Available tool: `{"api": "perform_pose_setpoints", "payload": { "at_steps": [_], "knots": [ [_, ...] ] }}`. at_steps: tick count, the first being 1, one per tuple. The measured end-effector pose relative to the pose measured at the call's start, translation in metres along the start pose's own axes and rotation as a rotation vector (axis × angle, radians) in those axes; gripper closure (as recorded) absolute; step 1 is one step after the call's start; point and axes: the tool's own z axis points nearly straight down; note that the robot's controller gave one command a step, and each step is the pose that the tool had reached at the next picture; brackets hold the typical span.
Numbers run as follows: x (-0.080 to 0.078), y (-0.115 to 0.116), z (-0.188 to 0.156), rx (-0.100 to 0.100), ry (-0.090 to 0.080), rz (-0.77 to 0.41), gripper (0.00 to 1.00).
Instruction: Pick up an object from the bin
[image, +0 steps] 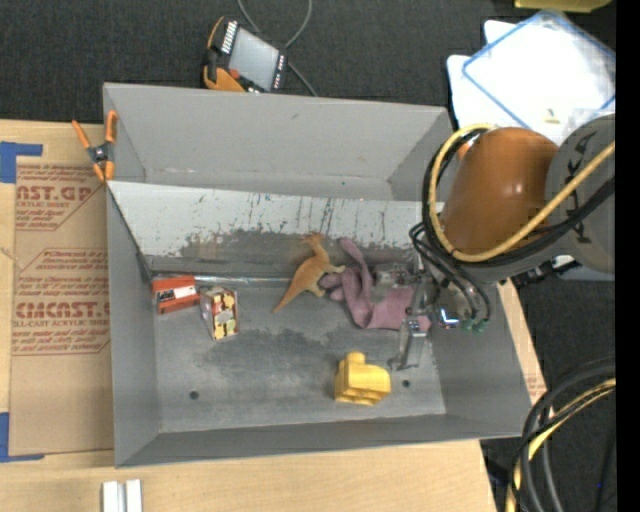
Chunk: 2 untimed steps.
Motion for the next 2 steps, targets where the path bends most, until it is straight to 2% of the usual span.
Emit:
{"api": "perform_pose_setpoints", "payload": {
  "at_steps": [1, 2],
  "knots": [
    [-0.002, 0.000, -0.004, 0.001, -0.008, 0.000, 0.00],
    [-0.042, -0.049, 0.088, -0.001, -0.010, 0.230, 0.00]
  ]
}}
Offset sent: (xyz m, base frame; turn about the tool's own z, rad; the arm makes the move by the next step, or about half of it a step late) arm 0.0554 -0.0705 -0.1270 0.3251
